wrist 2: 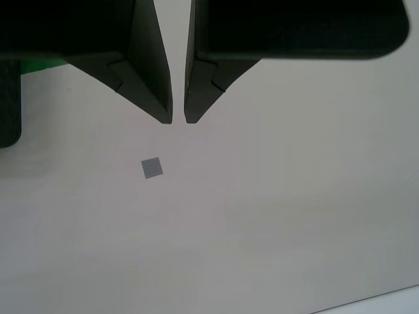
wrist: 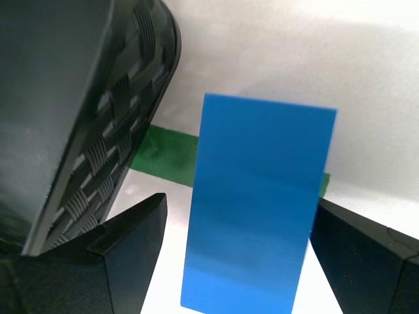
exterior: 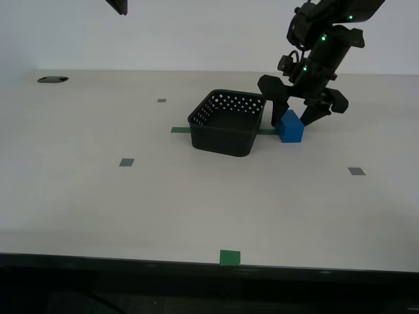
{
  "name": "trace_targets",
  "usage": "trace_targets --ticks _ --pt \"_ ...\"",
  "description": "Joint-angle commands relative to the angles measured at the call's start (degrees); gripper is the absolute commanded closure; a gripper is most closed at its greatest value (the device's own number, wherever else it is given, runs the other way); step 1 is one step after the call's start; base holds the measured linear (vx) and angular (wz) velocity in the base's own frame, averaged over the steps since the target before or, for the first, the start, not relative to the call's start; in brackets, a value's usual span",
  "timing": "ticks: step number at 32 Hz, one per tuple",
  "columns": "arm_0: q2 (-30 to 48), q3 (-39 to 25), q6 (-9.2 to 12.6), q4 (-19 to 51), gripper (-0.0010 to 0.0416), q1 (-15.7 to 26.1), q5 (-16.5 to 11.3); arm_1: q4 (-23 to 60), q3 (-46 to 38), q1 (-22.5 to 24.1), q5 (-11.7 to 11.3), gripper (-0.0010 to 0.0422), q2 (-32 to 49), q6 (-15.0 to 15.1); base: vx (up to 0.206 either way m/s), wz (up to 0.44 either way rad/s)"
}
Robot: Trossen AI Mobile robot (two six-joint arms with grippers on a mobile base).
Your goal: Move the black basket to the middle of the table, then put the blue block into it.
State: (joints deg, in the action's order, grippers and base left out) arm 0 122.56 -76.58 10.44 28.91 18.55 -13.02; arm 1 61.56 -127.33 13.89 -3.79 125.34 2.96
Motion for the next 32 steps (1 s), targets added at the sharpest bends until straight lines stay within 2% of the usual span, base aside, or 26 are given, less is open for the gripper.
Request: trace_targets --ticks 1,3,4,5,6,8,9,12,19,26,30,31,32 --pt "-0.04 -0.02 1.31 -0.13 0.0153 0.00 0.35 0.09 -0.04 0.07 0.17 0.0389 -0.11 0.17 0.000 0.000" --pt "-0.04 -0.02 1.44 -0.13 0.0188 0.02 2.78 0.09 -0.04 0.07 0.17 0.0389 -0.11 0.17 0.000 0.000" --pt "-0.04 -0.02 1.49 -0.20 0.0226 0.04 3.80 0.09 -0.04 0.07 0.17 0.0389 -0.11 0.17 0.000 0.000" --pt "-0.04 -0.02 1.51 -0.17 0.0241 0.04 3.89 0.09 -0.04 0.09 0.15 0.0389 -0.11 0.17 0.000 0.000" --pt "-0.04 -0.02 1.62 -0.20 0.0286 0.04 3.89 0.09 -0.04 0.07 0.15 0.0389 -0.11 0.17 0.000 0.000" --pt "-0.04 -0.02 1.62 -0.22 0.0314 0.04 3.89 0.09 -0.04 0.09 0.17 0.0389 -0.11 0.17 0.000 0.000" --pt "-0.04 -0.02 1.62 -0.26 0.0358 0.04 3.89 0.07 -0.04 0.07 0.15 0.0389 -0.11 0.17 0.000 0.000" --pt "-0.07 -0.02 1.60 -0.22 0.0401 0.04 3.89 0.07 -0.04 0.07 0.17 0.0389 -0.11 0.31 0.000 0.000" --pt "-3.54 -0.22 1.60 0.31 0.0406 0.04 3.85 -0.02 -0.04 -0.09 0.13 0.0389 -0.11 0.76 0.000 0.000" --pt "-14.12 -0.22 1.70 0.17 0.0406 0.28 3.61 -1.31 -0.04 -0.09 0.15 0.0389 -0.11 0.76 0.000 0.000" --pt "-17.18 -0.22 3.08 0.11 0.0406 0.98 1.27 -1.68 -0.04 -0.15 0.13 0.0390 -0.11 0.79 0.000 0.000" --pt "-17.20 -0.22 3.10 -0.04 0.0406 1.44 -0.59 -1.73 -0.04 -0.15 0.15 0.0389 -0.11 0.76 0.000 0.000" --pt "-17.09 -0.22 3.13 -0.13 0.0406 2.08 -1.09 -1.64 -0.04 -0.20 0.15 0.0389 -0.11 0.79 0.000 0.000"
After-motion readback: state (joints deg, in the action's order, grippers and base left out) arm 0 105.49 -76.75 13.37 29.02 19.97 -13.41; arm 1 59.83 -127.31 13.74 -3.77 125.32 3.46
